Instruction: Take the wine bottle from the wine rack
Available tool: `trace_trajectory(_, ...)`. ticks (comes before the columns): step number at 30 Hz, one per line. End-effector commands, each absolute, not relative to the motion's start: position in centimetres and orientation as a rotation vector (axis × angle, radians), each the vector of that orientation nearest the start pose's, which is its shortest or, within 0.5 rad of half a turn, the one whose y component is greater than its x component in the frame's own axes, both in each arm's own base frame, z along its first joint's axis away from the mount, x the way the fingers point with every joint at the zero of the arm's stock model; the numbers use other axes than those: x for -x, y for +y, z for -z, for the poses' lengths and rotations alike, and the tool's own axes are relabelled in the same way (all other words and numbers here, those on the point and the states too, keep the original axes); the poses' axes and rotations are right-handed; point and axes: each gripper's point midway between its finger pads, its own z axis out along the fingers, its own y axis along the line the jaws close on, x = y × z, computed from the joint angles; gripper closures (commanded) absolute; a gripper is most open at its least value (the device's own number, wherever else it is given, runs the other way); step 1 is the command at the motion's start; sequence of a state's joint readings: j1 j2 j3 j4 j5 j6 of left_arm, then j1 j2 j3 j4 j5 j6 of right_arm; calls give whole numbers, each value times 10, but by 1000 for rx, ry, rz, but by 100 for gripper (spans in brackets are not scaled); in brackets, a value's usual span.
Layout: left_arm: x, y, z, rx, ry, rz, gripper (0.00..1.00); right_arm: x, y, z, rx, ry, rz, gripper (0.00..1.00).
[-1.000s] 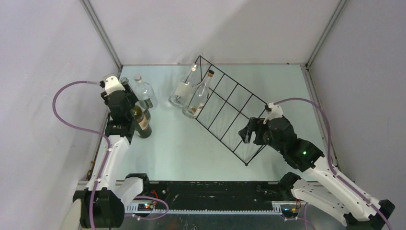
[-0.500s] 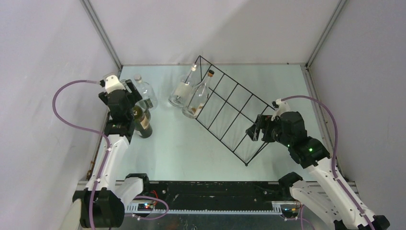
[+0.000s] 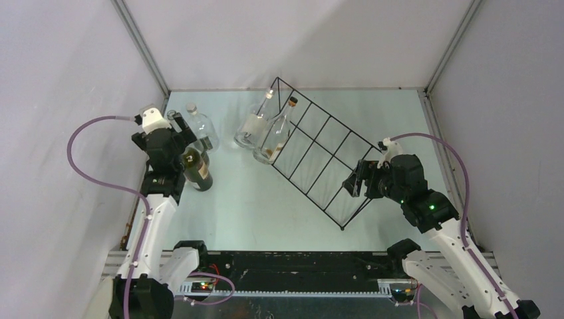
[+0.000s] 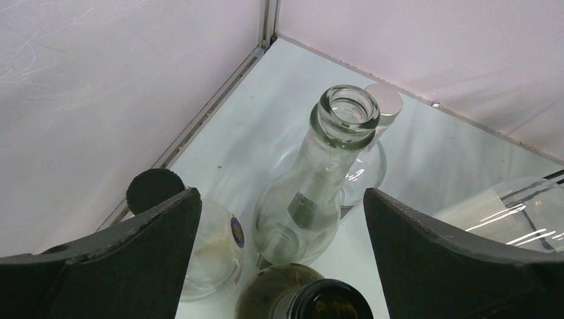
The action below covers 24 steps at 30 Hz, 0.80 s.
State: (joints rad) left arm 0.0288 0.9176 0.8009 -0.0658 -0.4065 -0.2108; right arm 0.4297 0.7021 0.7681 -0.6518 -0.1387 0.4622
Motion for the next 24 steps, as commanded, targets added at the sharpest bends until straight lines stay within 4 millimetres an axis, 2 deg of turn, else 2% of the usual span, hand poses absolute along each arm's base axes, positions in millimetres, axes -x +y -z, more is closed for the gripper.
trace_trajectory(1,-328,73,-305,516,1581,-200,0,-205,142,-211,68,2183,-672,14)
trace_trajectory(8,-325,64,-314,483,1563,-140,0,-203,143,-205,62,2198,-678,15)
trace_trajectory(11,-322,59,-322,467,1545,-108,0,-203,142,-205,63,2197,-676,15)
trace_trajectory(17,-303,55,-347,448,1516,-92,0,-203,141,-203,60,2205,-668,15)
trace_trajectory(21,-289,48,-349,415,1535,-67,0,-204,141,-201,62,2202,-660,15)
trace_trajectory(24,-283,36,-339,369,1543,-6,0,-207,138,-196,63,2205,-636,14)
